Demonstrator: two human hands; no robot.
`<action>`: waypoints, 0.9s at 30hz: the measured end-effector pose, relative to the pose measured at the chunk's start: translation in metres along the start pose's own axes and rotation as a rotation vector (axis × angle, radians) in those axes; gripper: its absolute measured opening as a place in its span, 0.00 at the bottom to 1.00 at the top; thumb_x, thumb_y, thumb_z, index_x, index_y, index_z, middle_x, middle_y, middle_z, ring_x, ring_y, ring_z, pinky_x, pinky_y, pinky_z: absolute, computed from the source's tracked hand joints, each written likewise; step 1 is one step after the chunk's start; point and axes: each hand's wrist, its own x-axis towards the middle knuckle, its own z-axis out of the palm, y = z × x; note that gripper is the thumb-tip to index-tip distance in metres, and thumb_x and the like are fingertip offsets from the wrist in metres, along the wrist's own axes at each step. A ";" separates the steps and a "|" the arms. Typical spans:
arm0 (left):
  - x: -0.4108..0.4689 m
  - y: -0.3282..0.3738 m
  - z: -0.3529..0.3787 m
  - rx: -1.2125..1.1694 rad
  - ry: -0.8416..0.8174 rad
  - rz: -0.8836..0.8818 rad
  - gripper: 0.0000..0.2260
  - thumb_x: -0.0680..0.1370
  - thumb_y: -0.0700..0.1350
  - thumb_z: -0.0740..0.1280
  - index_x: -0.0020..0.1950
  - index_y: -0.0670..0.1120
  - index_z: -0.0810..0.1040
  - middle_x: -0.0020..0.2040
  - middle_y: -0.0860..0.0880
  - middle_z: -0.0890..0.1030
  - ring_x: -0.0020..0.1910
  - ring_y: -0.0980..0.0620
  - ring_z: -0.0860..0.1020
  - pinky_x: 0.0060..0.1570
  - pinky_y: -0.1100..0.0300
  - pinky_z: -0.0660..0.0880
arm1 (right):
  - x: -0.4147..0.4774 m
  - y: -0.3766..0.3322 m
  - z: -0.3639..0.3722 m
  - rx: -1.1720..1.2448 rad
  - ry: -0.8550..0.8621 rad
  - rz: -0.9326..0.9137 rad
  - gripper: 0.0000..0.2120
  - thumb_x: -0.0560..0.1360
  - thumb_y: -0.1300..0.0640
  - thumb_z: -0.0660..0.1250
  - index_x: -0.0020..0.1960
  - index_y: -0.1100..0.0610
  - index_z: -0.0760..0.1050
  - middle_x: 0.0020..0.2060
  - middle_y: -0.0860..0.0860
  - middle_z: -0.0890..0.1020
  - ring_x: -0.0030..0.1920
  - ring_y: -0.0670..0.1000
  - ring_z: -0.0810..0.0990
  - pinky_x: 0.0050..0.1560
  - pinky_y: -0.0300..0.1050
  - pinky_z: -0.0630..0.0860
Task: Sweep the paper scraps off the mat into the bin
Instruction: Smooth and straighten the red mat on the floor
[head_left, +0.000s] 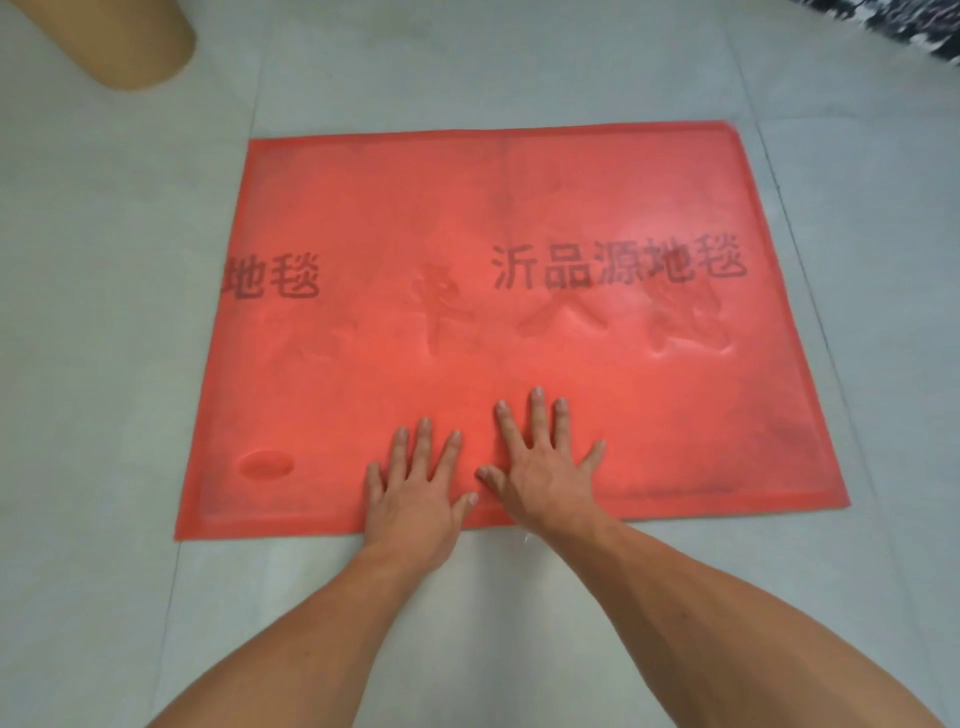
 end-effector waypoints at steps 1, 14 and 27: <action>0.001 0.000 -0.001 0.008 -0.014 0.002 0.34 0.79 0.65 0.53 0.78 0.60 0.37 0.80 0.51 0.35 0.78 0.45 0.37 0.74 0.40 0.47 | -0.001 0.003 -0.001 -0.001 -0.013 -0.011 0.39 0.75 0.31 0.55 0.77 0.39 0.36 0.76 0.49 0.31 0.76 0.57 0.30 0.66 0.78 0.43; 0.010 0.005 -0.022 -0.026 -0.134 -0.032 0.35 0.78 0.62 0.59 0.79 0.60 0.43 0.80 0.51 0.37 0.79 0.46 0.39 0.73 0.38 0.53 | -0.027 0.089 -0.010 -0.024 -0.018 0.157 0.44 0.71 0.28 0.58 0.75 0.36 0.33 0.76 0.54 0.31 0.76 0.60 0.33 0.66 0.78 0.48; 0.020 -0.006 -0.014 -0.015 0.054 0.029 0.35 0.72 0.63 0.68 0.77 0.55 0.62 0.79 0.42 0.55 0.75 0.39 0.55 0.75 0.51 0.56 | -0.048 0.192 -0.012 0.013 0.048 0.406 0.49 0.64 0.20 0.52 0.75 0.36 0.32 0.77 0.61 0.36 0.76 0.66 0.39 0.68 0.75 0.51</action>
